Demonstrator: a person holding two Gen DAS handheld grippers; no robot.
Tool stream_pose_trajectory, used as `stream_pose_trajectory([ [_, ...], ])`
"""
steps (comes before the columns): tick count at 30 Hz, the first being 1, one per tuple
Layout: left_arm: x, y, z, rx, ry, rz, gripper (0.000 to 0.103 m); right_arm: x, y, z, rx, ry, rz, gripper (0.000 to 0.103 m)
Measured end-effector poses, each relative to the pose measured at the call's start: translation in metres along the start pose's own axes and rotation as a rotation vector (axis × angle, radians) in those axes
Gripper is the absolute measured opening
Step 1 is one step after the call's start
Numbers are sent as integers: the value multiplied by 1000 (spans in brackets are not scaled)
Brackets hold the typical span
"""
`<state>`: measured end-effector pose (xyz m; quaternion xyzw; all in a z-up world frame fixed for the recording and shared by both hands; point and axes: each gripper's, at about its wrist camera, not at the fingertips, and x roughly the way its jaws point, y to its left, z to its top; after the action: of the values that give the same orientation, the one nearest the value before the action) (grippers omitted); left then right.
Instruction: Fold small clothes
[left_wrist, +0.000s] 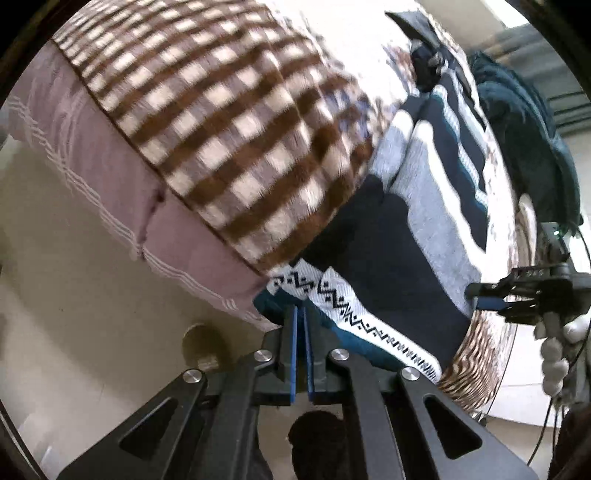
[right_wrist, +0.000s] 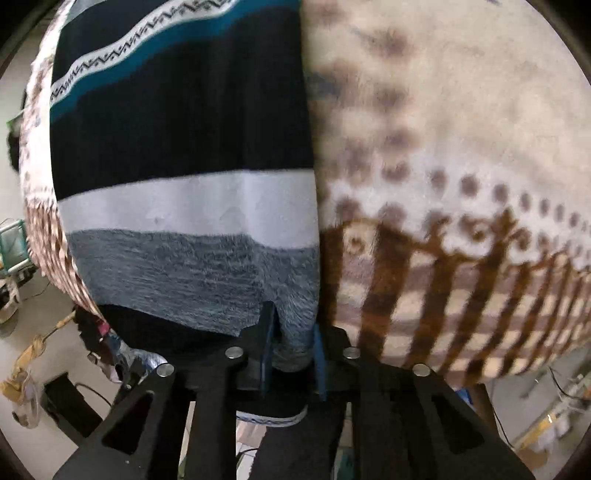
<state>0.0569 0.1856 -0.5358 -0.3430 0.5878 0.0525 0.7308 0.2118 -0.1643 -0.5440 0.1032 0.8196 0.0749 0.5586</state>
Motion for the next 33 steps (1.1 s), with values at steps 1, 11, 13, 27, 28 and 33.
stream_pose_trajectory([
  [1, -5, 3, 1, -4, -11, -13, 2, -11, 5, 1, -2, -16, -42, 32],
  [11, -10, 6, 15, -11, -22, -242, 60, -61, 124, 42, -135, -150, 73, 53],
  [13, 5, -3, 17, 20, 6, -207, 60, -52, 145, 55, -158, -146, 68, 53],
  [27, -1, -19, 0, 93, -95, -24, 2, -23, 195, 113, -209, -184, -75, 2],
  [28, -2, -19, 1, 93, -101, -17, 2, -25, 196, 112, -213, -191, -78, 2],
  [33, -15, -5, 2, 70, -116, -1, 2, -44, 213, 92, -255, -248, -47, 2],
])
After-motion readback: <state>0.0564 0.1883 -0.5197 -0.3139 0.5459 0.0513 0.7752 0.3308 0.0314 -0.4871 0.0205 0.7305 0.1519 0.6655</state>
